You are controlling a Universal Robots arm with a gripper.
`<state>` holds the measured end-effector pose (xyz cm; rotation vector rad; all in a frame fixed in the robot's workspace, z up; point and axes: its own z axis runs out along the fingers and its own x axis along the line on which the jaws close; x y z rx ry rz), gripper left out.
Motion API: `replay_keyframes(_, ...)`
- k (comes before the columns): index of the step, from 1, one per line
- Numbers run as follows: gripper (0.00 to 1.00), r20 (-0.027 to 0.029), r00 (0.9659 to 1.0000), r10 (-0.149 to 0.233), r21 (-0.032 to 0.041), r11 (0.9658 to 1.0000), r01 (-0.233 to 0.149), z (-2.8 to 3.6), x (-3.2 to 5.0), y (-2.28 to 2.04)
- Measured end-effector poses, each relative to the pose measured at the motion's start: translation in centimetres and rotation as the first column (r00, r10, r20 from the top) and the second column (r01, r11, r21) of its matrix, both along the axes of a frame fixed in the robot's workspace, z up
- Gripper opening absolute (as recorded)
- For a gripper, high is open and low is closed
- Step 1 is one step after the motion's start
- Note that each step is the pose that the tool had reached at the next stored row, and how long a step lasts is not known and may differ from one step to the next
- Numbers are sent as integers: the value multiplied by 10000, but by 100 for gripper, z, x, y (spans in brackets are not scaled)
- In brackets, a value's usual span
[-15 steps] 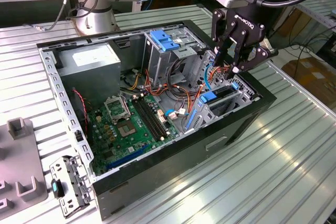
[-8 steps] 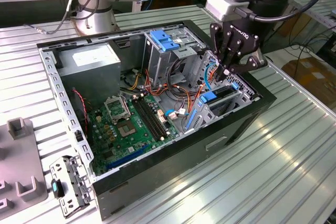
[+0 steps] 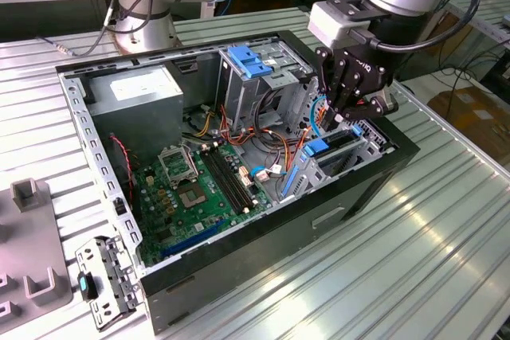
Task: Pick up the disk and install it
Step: 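Insert the disk into the insertion slot, then insert the first disk wire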
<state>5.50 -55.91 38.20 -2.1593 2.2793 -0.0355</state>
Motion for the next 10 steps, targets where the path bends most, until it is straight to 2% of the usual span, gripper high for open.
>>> replay_keyframes(10,11,1,10000,-1,10,10000,1,-2,0,0)
